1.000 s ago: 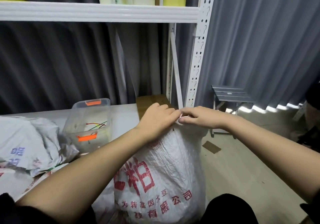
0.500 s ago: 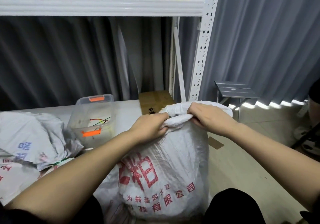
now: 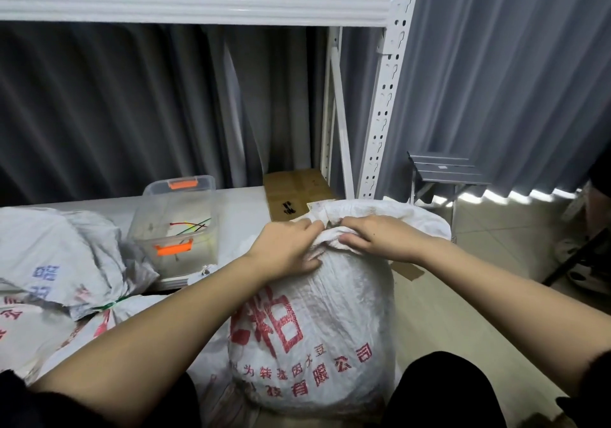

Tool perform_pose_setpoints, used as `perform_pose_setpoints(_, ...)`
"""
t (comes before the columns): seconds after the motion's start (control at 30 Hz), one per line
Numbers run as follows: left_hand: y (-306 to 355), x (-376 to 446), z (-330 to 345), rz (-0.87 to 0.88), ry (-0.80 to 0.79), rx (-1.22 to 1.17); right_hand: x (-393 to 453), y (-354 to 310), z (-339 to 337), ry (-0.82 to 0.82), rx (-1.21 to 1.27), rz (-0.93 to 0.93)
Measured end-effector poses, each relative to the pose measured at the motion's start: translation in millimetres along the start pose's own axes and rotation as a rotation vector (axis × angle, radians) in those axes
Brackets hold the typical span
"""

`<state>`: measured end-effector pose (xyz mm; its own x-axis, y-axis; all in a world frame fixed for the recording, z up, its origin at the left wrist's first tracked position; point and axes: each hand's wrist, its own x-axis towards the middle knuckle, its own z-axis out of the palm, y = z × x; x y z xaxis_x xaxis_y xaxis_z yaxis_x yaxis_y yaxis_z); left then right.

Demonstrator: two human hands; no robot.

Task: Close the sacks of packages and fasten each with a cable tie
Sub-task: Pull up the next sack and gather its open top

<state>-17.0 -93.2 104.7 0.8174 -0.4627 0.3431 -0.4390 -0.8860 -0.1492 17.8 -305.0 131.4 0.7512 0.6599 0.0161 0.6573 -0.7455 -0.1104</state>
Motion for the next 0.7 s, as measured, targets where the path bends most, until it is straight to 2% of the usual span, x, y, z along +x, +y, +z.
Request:
perform_pose_setpoints(0.07, -4, -4, 3, 0.045, -0.007, 0.036, -1, 0, -1, 0.007, -0.003, -0.003)
perform_pose_setpoints(0.2, -17, 8, -11, 0.143, 0.139, 0.180, -10, -3, -11, -0.043, -0.014, -0.007)
perform_pose_setpoints(0.27, -12, 14, -27, 0.192, 0.147, 0.291, -13, -3, -13, -0.059, -0.080, -0.011)
perform_pose_setpoints(0.3, -9, 14, -32, 0.201, 0.099, 0.299, -13, -2, -12, -0.056, -0.141, -0.027)
perform_pose_setpoints(0.37, -4, 13, -34, 0.187, -0.034, 0.203, -10, 0, -11, -0.021, -0.297, -0.056)
perform_pose_setpoints(0.43, -2, 12, -38, 0.058, -0.233, -0.034, -9, 2, -12, 0.078, -0.442, -0.078)
perform_pose_setpoints(0.47, -3, 11, -38, -0.002, -0.271, -0.157, -10, 3, -13, 0.125, -0.494, -0.084)
perform_pose_setpoints(0.53, -5, 9, -36, -0.067, -0.265, -0.314, -11, 4, -10, 0.177, -0.556, -0.084)
perform_pose_setpoints(0.7, 0, 5, -26, -0.090, -0.253, -0.533, -17, 11, 0, 0.349, -0.597, -0.135)
